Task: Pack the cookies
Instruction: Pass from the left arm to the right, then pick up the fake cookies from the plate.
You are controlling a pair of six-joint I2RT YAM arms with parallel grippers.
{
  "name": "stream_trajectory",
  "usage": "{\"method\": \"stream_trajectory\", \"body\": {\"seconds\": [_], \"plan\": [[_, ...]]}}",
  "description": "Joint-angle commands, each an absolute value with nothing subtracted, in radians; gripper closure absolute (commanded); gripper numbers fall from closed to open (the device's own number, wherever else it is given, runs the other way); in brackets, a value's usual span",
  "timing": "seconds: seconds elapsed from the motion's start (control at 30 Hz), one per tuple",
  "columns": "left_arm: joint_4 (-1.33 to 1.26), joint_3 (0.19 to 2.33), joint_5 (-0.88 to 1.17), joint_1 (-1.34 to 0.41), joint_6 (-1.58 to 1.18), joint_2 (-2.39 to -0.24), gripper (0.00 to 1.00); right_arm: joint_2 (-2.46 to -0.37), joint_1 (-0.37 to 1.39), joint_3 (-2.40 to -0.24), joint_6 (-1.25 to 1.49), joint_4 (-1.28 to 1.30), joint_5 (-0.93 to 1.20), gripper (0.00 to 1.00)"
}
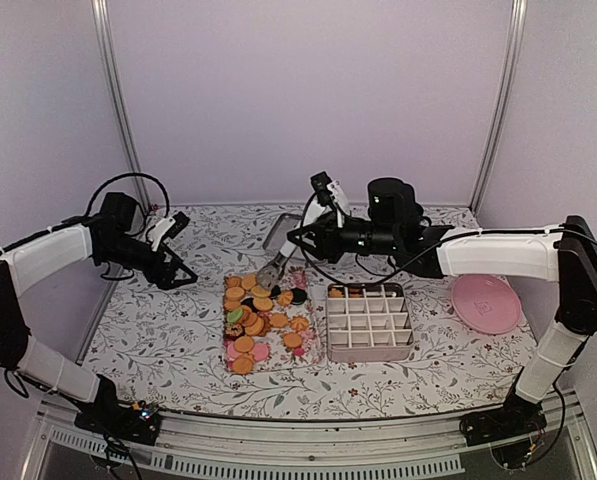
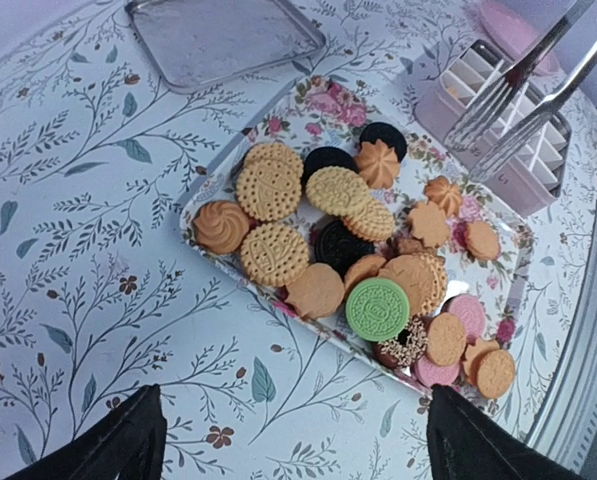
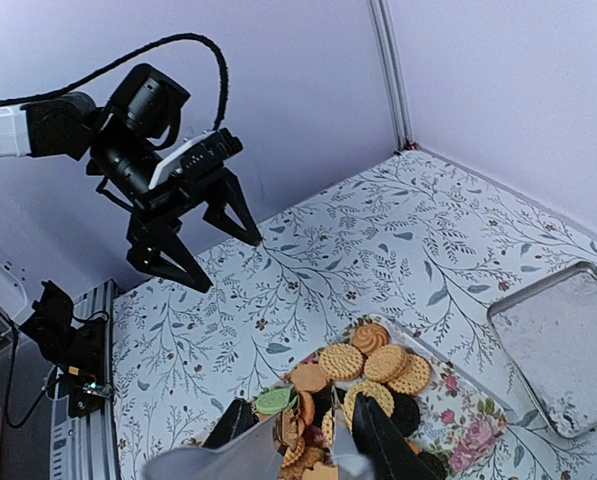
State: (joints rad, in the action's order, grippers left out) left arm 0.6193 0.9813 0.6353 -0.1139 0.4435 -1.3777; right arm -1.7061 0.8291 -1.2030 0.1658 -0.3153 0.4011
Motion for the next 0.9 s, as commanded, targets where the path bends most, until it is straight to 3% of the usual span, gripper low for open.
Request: {"method": "stream_trajectory", "body": {"seconds": [0.0,0.5,0.87], "plan": [[0.594,0.935,0.626,-0.053,0.457,-1.328,0.09,-1.721,0.832,-1.177,0.150,-0.355,0.282,0.67],[0.596,0.880,0.659,-0.020,0.473,-1.272,0.08,-1.815,0.840,-1.173,0.112,-0.380,0.102,0.61],[0.591,0.880,0.678,-0.019,0.464,-1.273,0.08,-1.862,0.861,-1.177,0.120,-0.396,0.122,0.59]]}}
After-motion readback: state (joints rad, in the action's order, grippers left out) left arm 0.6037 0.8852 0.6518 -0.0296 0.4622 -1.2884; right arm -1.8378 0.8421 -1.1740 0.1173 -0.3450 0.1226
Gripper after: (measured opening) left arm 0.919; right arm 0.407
